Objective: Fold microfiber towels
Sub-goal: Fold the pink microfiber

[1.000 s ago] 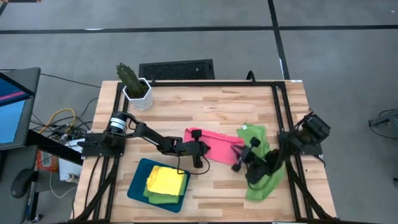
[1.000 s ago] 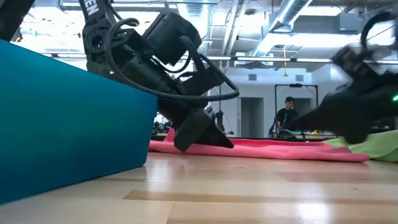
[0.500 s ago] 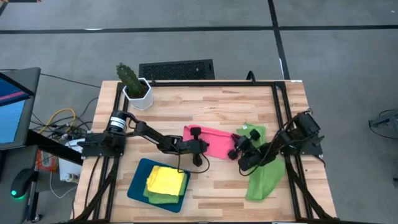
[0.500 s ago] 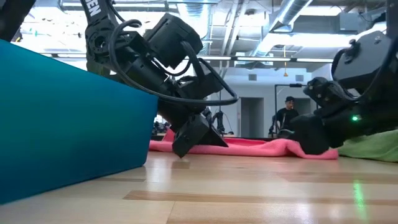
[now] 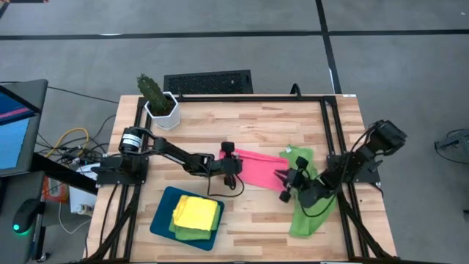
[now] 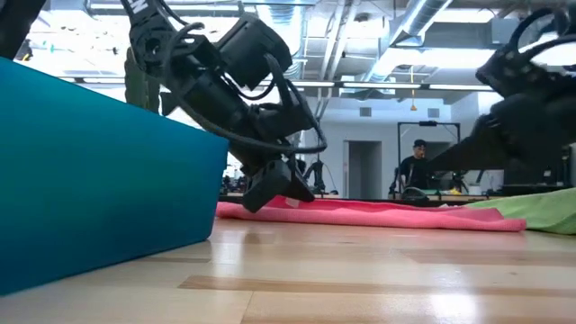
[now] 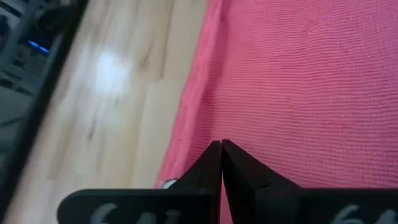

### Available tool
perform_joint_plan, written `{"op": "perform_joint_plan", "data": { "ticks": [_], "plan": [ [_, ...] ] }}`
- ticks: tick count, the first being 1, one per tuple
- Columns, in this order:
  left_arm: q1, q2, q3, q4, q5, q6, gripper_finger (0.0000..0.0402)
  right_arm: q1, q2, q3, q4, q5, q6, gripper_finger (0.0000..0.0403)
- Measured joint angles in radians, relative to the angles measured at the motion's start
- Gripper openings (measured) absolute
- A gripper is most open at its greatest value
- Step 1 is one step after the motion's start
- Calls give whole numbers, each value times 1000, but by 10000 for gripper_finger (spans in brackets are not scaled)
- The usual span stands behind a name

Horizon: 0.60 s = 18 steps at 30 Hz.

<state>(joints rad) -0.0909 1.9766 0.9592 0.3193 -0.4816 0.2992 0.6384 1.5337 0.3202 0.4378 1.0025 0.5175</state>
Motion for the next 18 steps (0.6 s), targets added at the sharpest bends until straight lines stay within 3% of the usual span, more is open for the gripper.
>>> {"op": "perform_joint_plan", "data": {
  "ticks": [4,7,12,18],
  "plan": [
    [-4,0,0,-12,42,-47,4,64,-7,0,4,-213,47,65],
    [-22,0,0,-36,47,-33,4,112,-7,1,-29,-286,125,65],
    [-54,-73,0,-49,53,14,4,136,-8,31,-127,-298,173,73],
    [-73,-228,1,-114,93,36,4,121,-9,102,-320,-298,140,116]
  ]
}}
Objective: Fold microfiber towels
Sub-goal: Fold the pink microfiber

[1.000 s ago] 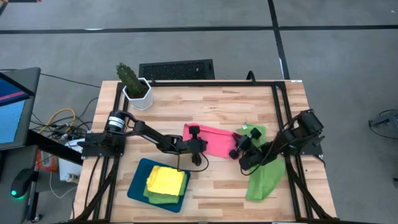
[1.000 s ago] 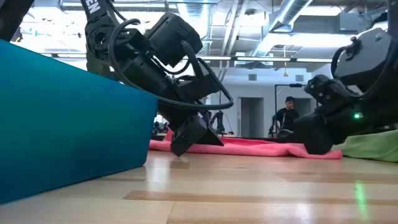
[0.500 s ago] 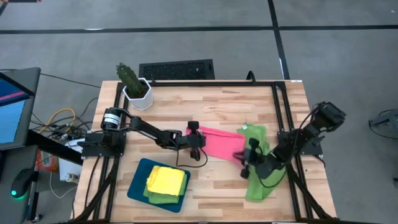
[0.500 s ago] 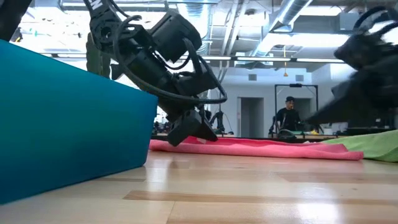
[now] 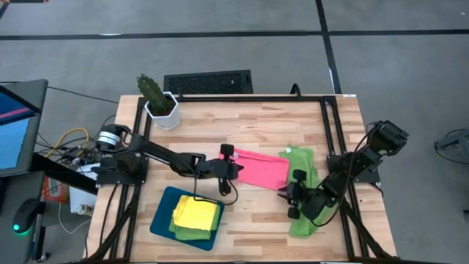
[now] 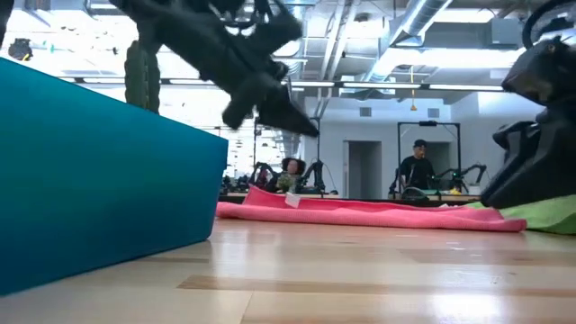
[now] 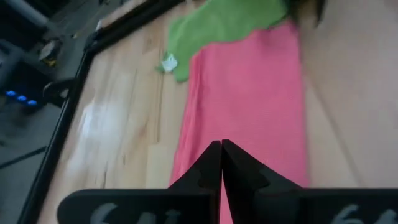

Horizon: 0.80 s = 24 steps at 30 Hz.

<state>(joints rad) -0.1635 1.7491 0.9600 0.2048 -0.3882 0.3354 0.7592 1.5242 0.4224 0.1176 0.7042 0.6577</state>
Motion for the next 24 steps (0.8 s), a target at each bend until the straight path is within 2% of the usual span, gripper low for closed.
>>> {"op": "perform_joint_plan", "data": {
  "ticks": [6,11,15,21,24],
  "plan": [
    [2,-41,0,-77,86,-66,4,14,25,8,-131,-26,110,167],
    [2,-30,-1,-122,120,-99,4,33,77,13,-137,-9,210,173],
    [2,-30,-1,-131,149,-112,4,33,91,14,-140,-3,276,137],
    [-3,-30,-1,-149,148,-117,4,10,25,17,-175,-56,236,23],
    [-6,-30,-1,-150,148,-132,4,-5,-25,41,-243,-70,160,14]
  ]
}}
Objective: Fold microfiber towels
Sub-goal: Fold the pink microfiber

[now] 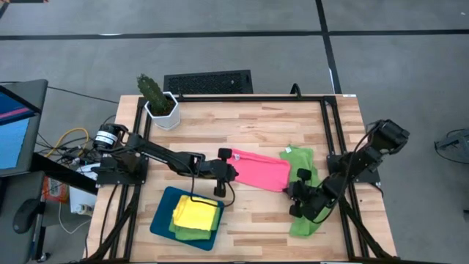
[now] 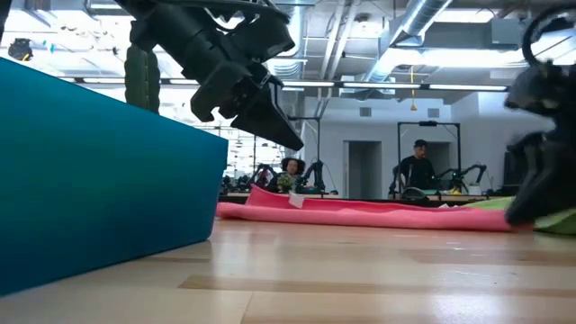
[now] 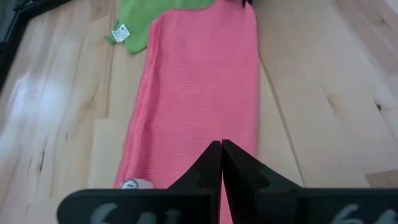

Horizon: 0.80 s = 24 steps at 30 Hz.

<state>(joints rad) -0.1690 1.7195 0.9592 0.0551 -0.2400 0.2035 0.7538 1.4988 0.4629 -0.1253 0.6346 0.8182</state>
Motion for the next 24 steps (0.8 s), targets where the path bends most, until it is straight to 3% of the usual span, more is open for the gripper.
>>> {"op": "perform_joint_plan", "data": {
  "ticks": [5,11,17,24],
  "plan": [
    [-4,0,0,-19,1,-19,4,-71,-71,83,-102,23,-137,28],
    [-5,0,0,-26,1,-39,4,-169,-86,146,-48,29,-400,7],
    [-12,0,0,-43,1,-42,4,-286,-50,151,177,-43,-604,28],
    [-17,0,0,-55,0,-51,4,-380,121,176,417,-215,-750,21]
  ]
}}
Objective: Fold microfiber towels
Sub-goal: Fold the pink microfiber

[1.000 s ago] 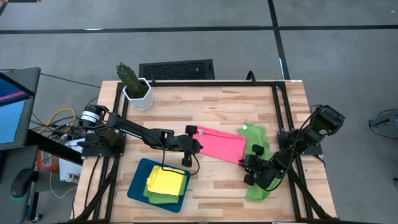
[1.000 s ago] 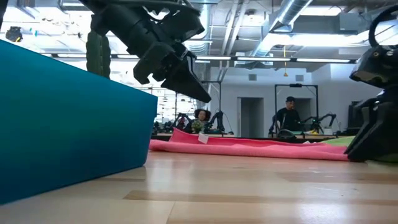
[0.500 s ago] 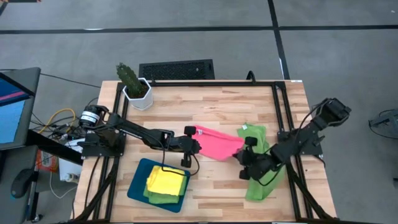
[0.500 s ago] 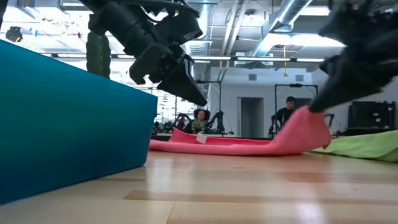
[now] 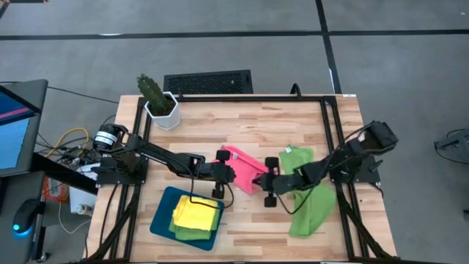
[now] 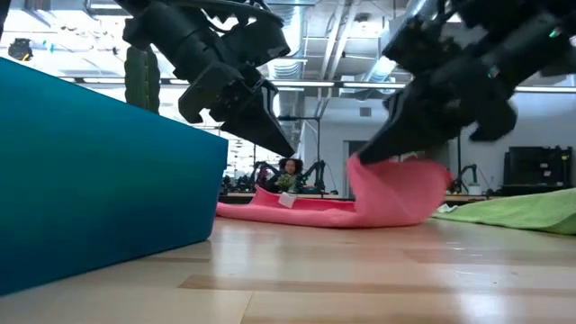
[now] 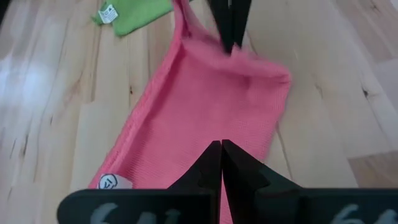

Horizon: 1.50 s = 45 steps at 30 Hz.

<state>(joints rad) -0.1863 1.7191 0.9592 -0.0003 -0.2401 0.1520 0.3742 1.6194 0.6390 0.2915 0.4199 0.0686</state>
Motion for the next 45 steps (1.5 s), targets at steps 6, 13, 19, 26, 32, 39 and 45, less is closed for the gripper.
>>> {"op": "perform_joint_plan", "data": {
  "ticks": [6,13,19,26,32,39,45],
  "plan": [
    [-1,0,1,-13,0,-10,4,-27,120,109,2,-3,-114,23],
    [-1,0,1,-13,-1,-14,4,-51,217,189,3,-22,-184,26],
    [-1,0,1,-19,-9,-15,4,-79,255,228,2,-29,-241,27],
    [-1,0,1,-42,-10,-16,4,-104,245,238,26,-49,-297,27],
    [-1,0,1,-41,-10,-17,4,-125,268,238,70,-158,-298,28],
    [0,-1,1,-42,-16,-18,4,-149,269,237,117,-161,-341,29],
    [-1,-1,1,-42,-29,-18,4,-161,269,237,147,-207,-391,29]
  ]
}}
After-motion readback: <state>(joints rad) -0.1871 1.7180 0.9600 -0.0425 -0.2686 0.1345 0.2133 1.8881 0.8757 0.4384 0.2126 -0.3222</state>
